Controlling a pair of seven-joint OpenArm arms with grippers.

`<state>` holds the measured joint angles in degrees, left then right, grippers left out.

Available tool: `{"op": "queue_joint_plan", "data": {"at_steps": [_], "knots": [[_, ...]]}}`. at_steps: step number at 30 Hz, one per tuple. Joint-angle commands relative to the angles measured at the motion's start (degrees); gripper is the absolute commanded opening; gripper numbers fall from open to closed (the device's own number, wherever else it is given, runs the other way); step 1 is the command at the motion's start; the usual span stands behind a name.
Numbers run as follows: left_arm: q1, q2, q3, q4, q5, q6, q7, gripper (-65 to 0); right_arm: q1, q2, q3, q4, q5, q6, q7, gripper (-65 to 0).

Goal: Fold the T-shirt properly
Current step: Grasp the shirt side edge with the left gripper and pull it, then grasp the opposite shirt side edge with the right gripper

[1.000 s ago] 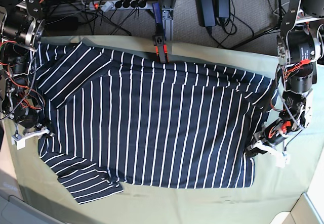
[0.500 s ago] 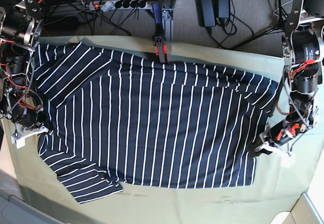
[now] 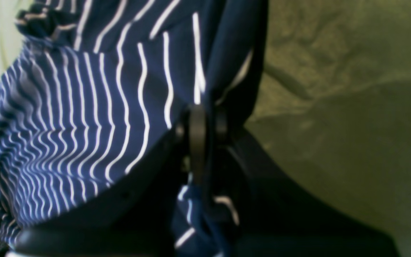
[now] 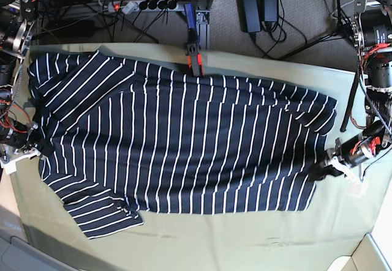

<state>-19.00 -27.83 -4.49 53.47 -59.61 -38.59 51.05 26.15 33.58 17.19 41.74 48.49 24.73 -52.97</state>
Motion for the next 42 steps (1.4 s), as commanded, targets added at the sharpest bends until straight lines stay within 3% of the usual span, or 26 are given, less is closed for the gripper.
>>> {"op": "queue_joint_plan", "data": {"at_steps": [1, 10, 15, 22, 31, 42], "knots": [[-0.85, -1.25, -0.24, 1.25, -1.05, -1.41, -0.92, -65.0, 0.61, 1.7, 0.26, 1.05, 0.87, 5.42, 0.22, -65.0], [0.02, -4.04, -0.24, 1.33, -1.92, -1.41, -0.7, -65.0, -7.56, 2.14, 0.31, 6.95, 1.9, 5.53, 0.0, -65.0], [0.2, -4.9, -0.24, 1.33, -6.84, -1.41, 4.33, -65.0, -11.54, 2.64, 0.31, 12.44, 1.46, 5.53, -0.02, -65.0], [0.68, -4.9, -0.24, 1.33, -9.51, -1.41, 7.23, -65.0, -13.88, 3.28, 0.31, 14.84, 1.44, 5.51, -1.11, -65.0], [6.4, -4.92, -0.24, 8.07, -8.94, -1.41, 6.56, -65.0, -15.56, 4.72, 0.31, 15.1, 1.46, 5.51, -1.11, -65.0], [7.56, -8.26, -0.24, 9.99, -8.13, -1.41, 4.72, -65.0, -15.76, 7.54, 0.31, 15.1, 1.51, 5.51, -1.11, -65.0]]}}
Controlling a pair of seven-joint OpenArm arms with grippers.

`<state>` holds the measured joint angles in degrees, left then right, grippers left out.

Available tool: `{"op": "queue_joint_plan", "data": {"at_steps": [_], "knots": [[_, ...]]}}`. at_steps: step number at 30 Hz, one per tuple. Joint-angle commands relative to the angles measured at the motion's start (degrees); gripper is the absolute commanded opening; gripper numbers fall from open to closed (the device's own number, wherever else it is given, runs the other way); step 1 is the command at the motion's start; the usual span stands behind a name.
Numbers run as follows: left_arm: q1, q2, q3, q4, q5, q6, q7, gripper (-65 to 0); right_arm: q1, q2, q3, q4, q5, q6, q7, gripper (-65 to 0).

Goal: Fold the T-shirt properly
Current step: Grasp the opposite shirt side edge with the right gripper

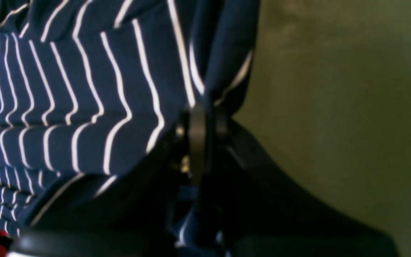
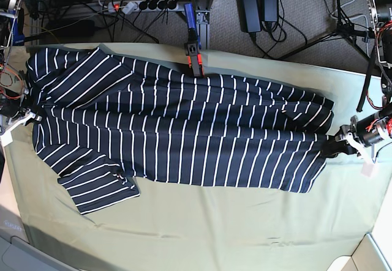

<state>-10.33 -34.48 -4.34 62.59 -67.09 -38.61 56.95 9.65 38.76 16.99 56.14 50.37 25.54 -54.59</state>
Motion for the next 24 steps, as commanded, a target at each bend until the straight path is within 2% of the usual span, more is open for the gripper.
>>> {"op": "queue_joint_plan", "data": {"at_steps": [1, 13, 14, 18, 19, 22, 24], "knots": [[-1.01, -1.7, -0.39, 0.87, -0.66, -1.39, -1.18, -65.0, 0.59, 2.4, 0.5, 0.7, -0.39, 4.72, 0.5, -65.0], [1.49, -1.73, -0.39, 0.9, -0.63, -1.39, -1.44, -65.0, -3.5, 2.34, 0.5, 0.7, -0.44, 4.7, 2.54, -65.0], [1.49, -1.73, -0.39, 0.9, -0.63, -1.39, -1.42, -61.9, -3.5, 2.34, 0.5, 0.7, -0.44, 4.7, 2.56, -65.0], [1.46, -1.73, -0.39, 0.9, -0.61, -1.39, -1.44, -37.3, -3.48, 2.34, 0.5, 0.7, -1.36, 4.7, 4.0, -65.0], [1.44, -1.73, -0.39, 0.9, -0.61, -1.39, -1.46, -34.8, -3.48, 2.34, 0.5, 0.7, -1.84, 4.7, 4.63, -62.1], [0.92, -1.73, -0.81, 0.9, -0.5, -1.39, -2.54, -34.5, -3.48, 2.34, 0.5, 0.7, -3.19, 4.7, 6.45, -42.3], [-0.02, -1.68, -1.36, 0.9, 1.11, -1.39, -5.31, -34.5, -3.5, 2.34, 0.5, 0.7, -3.74, 4.7, 7.82, -32.5]]}}
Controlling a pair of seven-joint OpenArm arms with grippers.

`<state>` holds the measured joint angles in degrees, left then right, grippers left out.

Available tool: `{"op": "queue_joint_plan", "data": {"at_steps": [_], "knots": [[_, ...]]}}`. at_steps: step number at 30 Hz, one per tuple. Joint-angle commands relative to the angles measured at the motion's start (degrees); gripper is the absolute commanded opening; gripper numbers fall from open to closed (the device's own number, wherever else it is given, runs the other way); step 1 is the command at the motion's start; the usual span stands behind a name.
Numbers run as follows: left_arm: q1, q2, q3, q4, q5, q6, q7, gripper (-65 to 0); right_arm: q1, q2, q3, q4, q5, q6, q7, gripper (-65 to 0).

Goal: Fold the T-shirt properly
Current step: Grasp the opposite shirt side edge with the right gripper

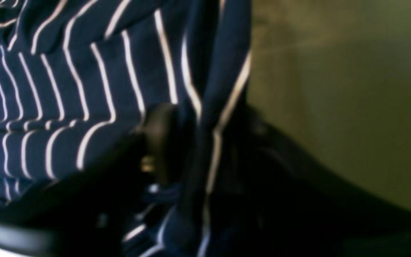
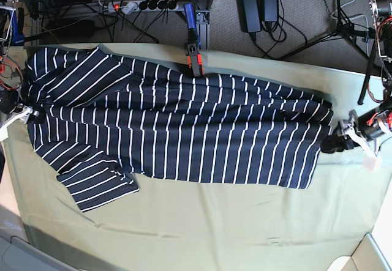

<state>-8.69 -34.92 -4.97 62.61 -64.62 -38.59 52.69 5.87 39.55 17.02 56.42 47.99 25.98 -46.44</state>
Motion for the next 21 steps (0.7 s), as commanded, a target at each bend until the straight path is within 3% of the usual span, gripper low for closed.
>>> {"op": "queue_joint_plan", "data": {"at_steps": [1, 9, 16, 21], "knots": [[-2.38, -1.25, -0.72, 0.87, -0.09, -1.41, -2.71, -34.5, 0.31, 1.55, 0.48, 0.42, -1.55, 4.26, 0.28, -30.3], [-9.57, 2.91, -0.72, -1.99, 12.37, -1.41, -12.13, -34.5, 0.44, 1.44, 0.48, 0.42, -1.53, 4.26, 1.88, -30.3], [-15.32, 7.82, -0.68, -13.11, 17.57, -1.41, -15.37, -34.6, 0.46, 1.38, 0.48, 0.42, -2.14, 4.26, 1.88, -30.3], [-17.84, 8.92, -0.68, -15.63, 19.98, -0.98, -16.44, -34.6, 0.28, 1.38, 0.48, 0.42, -2.58, 4.26, 1.86, -30.3]]}}
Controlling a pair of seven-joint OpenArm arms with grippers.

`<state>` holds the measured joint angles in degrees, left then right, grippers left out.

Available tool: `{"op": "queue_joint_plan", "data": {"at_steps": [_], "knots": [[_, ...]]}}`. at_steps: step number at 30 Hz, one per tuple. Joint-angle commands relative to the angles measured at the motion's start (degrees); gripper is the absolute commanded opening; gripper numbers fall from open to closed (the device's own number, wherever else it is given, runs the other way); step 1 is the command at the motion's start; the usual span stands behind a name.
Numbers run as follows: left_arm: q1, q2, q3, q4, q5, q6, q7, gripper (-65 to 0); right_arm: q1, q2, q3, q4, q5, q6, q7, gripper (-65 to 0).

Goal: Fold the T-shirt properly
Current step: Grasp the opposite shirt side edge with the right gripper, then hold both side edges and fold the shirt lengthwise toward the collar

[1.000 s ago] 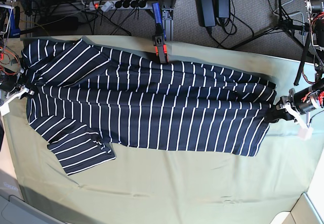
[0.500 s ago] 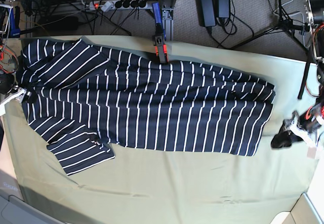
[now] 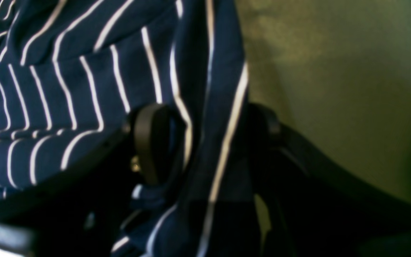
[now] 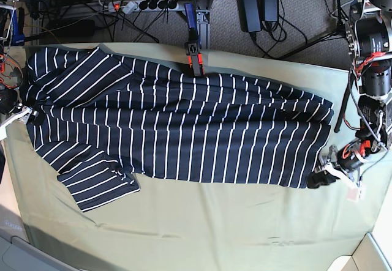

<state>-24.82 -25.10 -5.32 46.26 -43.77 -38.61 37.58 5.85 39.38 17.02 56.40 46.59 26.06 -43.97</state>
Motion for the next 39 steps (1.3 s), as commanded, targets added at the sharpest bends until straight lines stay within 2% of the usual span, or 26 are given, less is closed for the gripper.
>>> {"op": "queue_joint_plan", "data": {"at_steps": [1, 9, 12, 19, 22, 25, 30, 36, 39], "knots": [[-1.86, -0.9, -0.33, 0.72, -0.42, -0.96, -1.33, -34.6, 0.31, 1.55, 0.48, 0.44, -1.16, 4.17, -0.61, -30.3], [-1.88, -0.92, -0.33, 0.79, 0.11, -1.01, -1.38, -34.6, 0.48, 1.55, 0.48, 0.44, -1.16, 4.17, 0.31, -30.3], [-1.88, -0.87, -0.33, 1.29, 2.03, -1.01, -1.42, -34.6, 0.85, 1.51, 0.48, 0.44, -1.16, 4.15, 0.66, -30.3], [-2.01, 0.28, -0.33, 2.12, 3.85, -0.76, -1.38, -34.6, 7.76, 0.2, 0.48, 0.44, -1.79, 4.13, -0.33, -30.3], [-2.84, 0.55, -0.31, 2.45, 4.39, -0.7, -1.33, -34.6, 12.55, -1.97, 0.48, 0.44, -2.47, 4.09, -4.02, -30.3], [-3.72, 0.52, -0.31, 2.45, 4.79, 0.92, -1.07, -34.6, 15.54, -4.44, 0.48, 0.44, -2.89, 4.09, -5.84, -30.3], [-5.18, 0.52, -0.31, 2.47, 5.33, 0.94, -0.09, -34.6, 16.5, -7.56, 0.48, 0.44, -4.94, 3.87, -5.35, -30.3], [-5.46, 1.05, 0.11, 2.47, 6.4, 1.05, 0.0, -34.6, 16.5, -11.74, 0.46, 0.44, -10.56, 3.76, -2.69, -30.3], [-5.46, 1.64, 0.94, 2.47, 8.26, 2.91, -0.33, -34.6, 16.5, -13.44, 0.46, 0.44, -11.56, 3.76, -1.84, -30.3]]}}
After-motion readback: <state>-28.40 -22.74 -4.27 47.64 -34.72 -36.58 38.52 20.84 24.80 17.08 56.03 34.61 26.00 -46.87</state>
